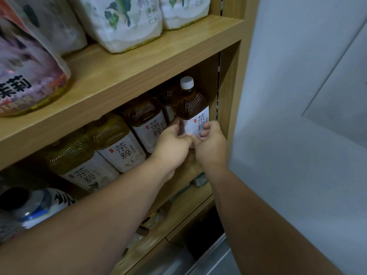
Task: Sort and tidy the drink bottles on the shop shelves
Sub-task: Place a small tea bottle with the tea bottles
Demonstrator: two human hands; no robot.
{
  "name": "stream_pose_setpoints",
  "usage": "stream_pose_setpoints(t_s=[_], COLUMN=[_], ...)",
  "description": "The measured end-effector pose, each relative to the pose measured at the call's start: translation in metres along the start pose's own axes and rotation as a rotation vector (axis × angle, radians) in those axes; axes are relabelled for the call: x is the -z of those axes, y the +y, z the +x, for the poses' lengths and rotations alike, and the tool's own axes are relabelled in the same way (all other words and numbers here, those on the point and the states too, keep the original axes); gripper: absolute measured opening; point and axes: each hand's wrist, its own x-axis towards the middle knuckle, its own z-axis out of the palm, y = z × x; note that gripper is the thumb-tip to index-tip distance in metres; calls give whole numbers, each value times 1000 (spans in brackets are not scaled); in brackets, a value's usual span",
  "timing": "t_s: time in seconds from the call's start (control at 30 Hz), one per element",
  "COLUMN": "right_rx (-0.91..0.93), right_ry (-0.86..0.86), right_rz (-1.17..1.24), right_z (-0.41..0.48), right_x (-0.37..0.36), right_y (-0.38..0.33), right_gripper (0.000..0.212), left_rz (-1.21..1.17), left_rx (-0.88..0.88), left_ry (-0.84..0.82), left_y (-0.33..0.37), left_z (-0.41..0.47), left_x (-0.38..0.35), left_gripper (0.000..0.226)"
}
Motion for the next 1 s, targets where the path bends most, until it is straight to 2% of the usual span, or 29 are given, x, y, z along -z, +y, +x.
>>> stream_pose_setpoints(t_s=[0.1, 0.2, 0.3, 0.43, 0.6, 0.77, 0.9, 1.0], right_rx=[19, 4, 22, 65, 112, 278, 375, 451], right_ry=[-37, -70, -94, -173, -474, -708, -820, -932], right_rz=[-49, -63, -93, -57, -18, -65, -116, -142], right_z=[3, -4, -27, -73, -133, -169, -177, -180], right_x=[-2, 0, 7, -3, -32, -62, -78, -84], right_y=[3, 2, -3, -16, -51, -96, -132, -153], right_gripper=[31, 33, 44, 38, 28, 33, 43, 55], left_rz=[-2, 32, 84, 244, 325, 323, 185, 263], left_rx=[5, -7, -13, -69, -159, -237, -111, 40], left_ry=[-56, -85, 38, 137, 291, 612, 755, 713], left_y=[4, 11, 17, -2, -29, -31, -48, -58], left_z=[-7, -24, -55, -113, -188, -230, -225, -215], left_x=[5, 5, 14, 55, 125, 174, 193, 196], left_gripper=[69, 66, 64, 55, 41, 24, 26, 24])
